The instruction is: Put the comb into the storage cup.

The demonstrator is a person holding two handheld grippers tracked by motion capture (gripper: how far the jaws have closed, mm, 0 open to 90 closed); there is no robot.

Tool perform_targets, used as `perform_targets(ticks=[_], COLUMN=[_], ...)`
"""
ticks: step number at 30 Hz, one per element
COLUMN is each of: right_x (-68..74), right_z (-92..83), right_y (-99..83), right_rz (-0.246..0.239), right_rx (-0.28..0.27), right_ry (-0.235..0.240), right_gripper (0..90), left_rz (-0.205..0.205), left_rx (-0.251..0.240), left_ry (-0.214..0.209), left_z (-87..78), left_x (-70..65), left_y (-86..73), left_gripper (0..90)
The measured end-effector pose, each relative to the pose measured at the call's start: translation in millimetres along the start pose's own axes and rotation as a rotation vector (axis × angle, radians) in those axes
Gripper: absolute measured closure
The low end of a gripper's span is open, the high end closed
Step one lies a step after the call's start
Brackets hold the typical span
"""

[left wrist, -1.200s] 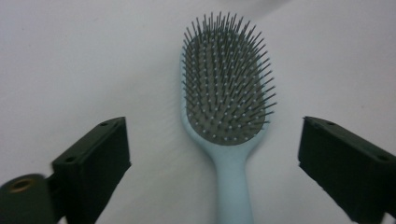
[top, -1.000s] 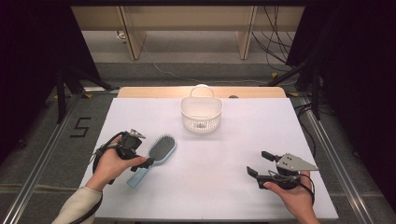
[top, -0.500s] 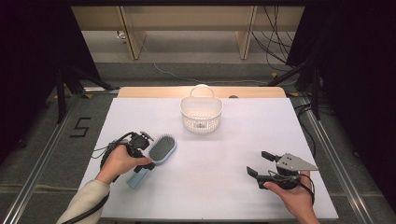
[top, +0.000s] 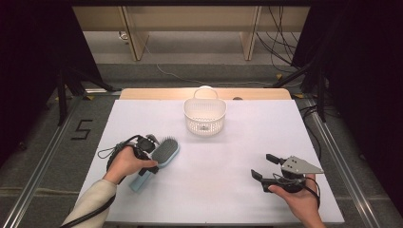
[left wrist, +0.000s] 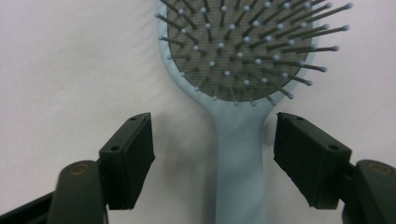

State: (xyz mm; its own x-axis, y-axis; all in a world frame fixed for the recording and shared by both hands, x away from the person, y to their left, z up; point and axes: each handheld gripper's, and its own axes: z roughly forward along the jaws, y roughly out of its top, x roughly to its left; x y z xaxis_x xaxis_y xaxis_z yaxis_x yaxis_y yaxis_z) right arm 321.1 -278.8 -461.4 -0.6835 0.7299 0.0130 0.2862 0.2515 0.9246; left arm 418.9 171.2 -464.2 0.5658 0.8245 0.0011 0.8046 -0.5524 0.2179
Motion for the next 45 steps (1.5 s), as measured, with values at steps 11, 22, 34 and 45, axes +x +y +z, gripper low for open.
perform_targets(ticks=[11,22,34,45], right_x=[0.2,0.3,0.0,0.0], right_z=[0.1,0.2,0.6,0.8], right_y=[0.0,-0.1,-0.5,-0.7], right_rz=[-0.001,-0.003,-0.001,-0.001], right_rx=[0.003,0.006,0.009,0.011], right_ry=[0.002,0.002,0.006,0.008], right_gripper=[18.7,18.5,18.3,18.3], left_rz=[-0.001,0.0,0.004,0.009], left_rx=[0.021,0.033,0.046,0.062], left_ry=[-0.024,-0.022,-0.017,-0.021], left_z=[2.8,3.7,2.9,2.2], left_x=[-1.6,-2.8,-6.7,-9.3], left_y=[3.4,5.3,7.1,9.8], left_gripper=[35.9,42.1,48.5,57.0])
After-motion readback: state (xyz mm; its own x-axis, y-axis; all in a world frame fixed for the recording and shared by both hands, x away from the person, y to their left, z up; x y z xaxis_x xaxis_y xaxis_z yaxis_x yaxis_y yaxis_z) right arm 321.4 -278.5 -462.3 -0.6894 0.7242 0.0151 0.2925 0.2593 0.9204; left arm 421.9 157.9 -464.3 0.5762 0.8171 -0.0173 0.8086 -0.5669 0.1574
